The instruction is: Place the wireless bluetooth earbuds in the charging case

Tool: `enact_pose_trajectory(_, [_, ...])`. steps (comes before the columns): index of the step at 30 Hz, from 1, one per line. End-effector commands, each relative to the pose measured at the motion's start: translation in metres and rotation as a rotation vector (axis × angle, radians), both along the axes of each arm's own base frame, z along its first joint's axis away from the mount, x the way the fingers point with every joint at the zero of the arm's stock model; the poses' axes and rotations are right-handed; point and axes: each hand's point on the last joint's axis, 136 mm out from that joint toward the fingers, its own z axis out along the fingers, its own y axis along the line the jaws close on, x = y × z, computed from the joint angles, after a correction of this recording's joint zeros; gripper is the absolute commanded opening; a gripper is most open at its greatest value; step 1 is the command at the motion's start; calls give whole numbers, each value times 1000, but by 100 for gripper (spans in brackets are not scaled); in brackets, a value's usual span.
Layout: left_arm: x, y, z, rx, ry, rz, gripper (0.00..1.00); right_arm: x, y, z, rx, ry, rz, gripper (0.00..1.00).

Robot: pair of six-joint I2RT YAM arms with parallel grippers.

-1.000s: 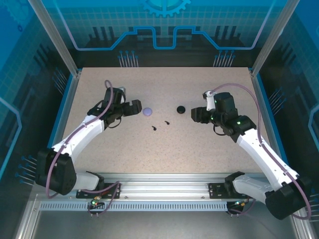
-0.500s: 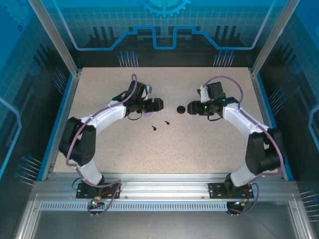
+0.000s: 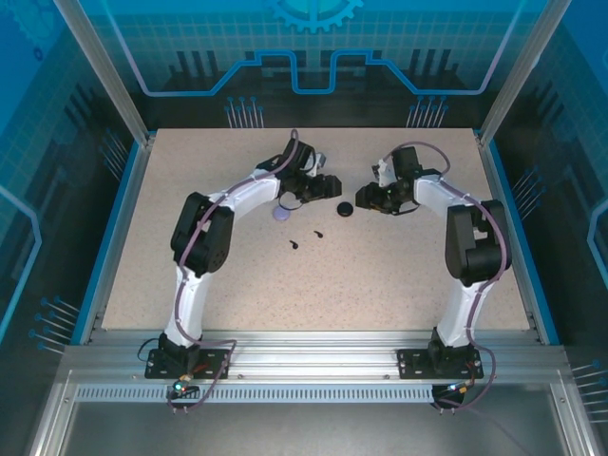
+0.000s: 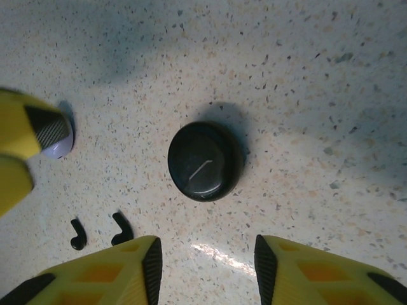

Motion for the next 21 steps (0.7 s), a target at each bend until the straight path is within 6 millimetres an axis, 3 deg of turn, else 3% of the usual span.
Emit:
enact_pose_trajectory(1, [4, -15, -8, -43, 82, -26, 65, -2, 10, -5, 42, 35, 19, 40])
enact_pose_trajectory(4, [19, -20, -17, -47, 92, 0, 59, -6, 11, -14, 38, 59, 13, 32])
enact_pose_trajectory(10, [38, -34, -33, -78, 122, -3, 48, -10, 18, -33, 39, 98, 11, 27])
enact_pose_trajectory(13, [38, -43, -40, -106, 142, -30, 48, -8, 21, -40, 35, 112, 11, 27])
enact_pose_trajectory(21, [20, -43, -60, -102, 212, -79, 48, 0, 22, -49, 21, 132, -2, 27])
